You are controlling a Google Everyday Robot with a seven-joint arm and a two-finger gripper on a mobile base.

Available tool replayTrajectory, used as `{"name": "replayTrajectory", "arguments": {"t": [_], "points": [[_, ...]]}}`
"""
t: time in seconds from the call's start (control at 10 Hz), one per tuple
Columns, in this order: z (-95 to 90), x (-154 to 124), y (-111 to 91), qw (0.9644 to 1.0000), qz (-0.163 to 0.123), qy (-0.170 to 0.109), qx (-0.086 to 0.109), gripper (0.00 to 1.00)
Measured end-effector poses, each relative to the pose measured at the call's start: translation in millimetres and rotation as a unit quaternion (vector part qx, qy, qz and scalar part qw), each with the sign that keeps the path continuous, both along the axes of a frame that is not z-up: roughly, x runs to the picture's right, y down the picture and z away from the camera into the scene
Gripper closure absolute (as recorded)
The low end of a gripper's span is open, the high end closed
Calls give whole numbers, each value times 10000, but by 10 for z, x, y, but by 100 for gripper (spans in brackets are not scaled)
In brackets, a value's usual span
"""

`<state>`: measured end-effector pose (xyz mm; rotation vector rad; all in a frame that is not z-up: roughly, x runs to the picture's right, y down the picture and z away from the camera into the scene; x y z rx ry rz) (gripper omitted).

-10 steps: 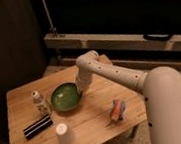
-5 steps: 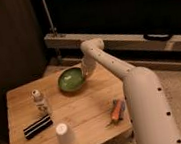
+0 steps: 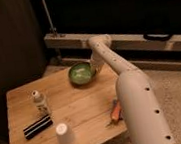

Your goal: Drag the ceramic bowl in a circle

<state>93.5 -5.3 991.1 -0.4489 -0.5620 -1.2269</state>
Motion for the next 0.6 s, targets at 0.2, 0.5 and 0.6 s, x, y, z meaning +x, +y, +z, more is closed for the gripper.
{"name": "replayTrajectory", "arguments": {"t": [0.2,0.5,0.6], "points": [[-126,414,81,9998,125,123,-19,100],[-560,901,277,10000,-10,70,-33,100],[-679,881,421,9999,-131,-50,-89,100]]}}
